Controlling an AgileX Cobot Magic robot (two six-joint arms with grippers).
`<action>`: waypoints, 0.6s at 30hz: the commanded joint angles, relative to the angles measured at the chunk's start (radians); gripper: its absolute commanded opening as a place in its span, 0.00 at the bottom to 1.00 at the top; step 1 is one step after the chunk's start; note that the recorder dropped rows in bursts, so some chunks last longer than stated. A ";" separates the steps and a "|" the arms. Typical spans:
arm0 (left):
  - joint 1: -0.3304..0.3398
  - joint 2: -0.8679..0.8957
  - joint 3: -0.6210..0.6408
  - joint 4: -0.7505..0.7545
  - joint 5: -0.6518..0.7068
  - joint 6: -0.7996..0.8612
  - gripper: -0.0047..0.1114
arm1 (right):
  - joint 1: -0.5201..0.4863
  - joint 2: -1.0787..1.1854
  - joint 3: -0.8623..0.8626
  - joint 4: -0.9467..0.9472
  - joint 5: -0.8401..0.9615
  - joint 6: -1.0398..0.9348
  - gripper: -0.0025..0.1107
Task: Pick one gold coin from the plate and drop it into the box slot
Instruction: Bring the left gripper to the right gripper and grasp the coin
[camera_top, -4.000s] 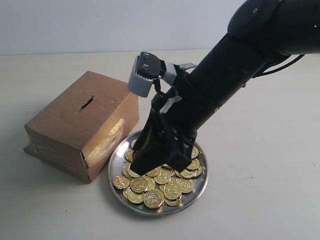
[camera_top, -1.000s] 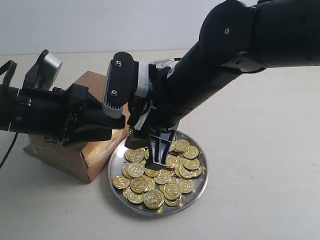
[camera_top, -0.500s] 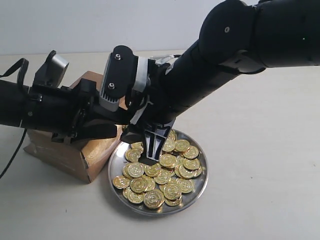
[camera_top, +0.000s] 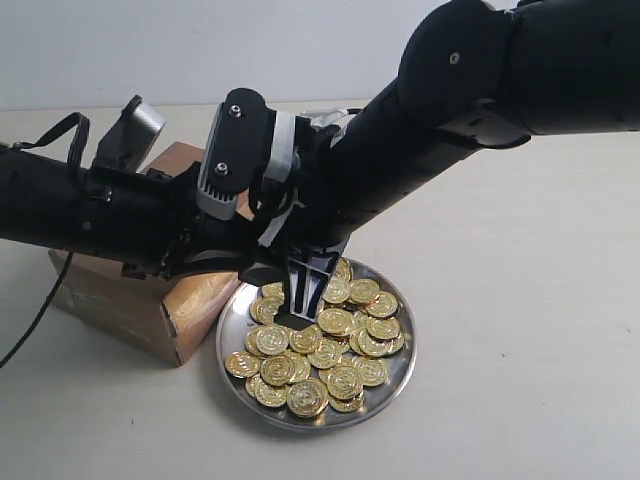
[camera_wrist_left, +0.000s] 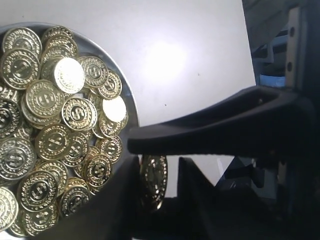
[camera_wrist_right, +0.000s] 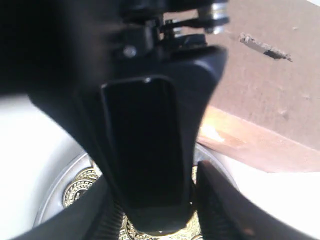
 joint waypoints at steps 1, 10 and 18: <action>-0.006 0.002 -0.008 -0.001 0.001 -0.004 0.27 | 0.001 -0.011 -0.003 0.006 -0.008 -0.005 0.24; -0.006 0.002 -0.008 0.010 -0.003 -0.004 0.07 | 0.001 -0.011 -0.003 0.006 -0.008 -0.005 0.24; -0.006 0.002 -0.008 0.012 -0.003 -0.002 0.04 | 0.001 -0.011 -0.003 0.006 -0.008 -0.006 0.37</action>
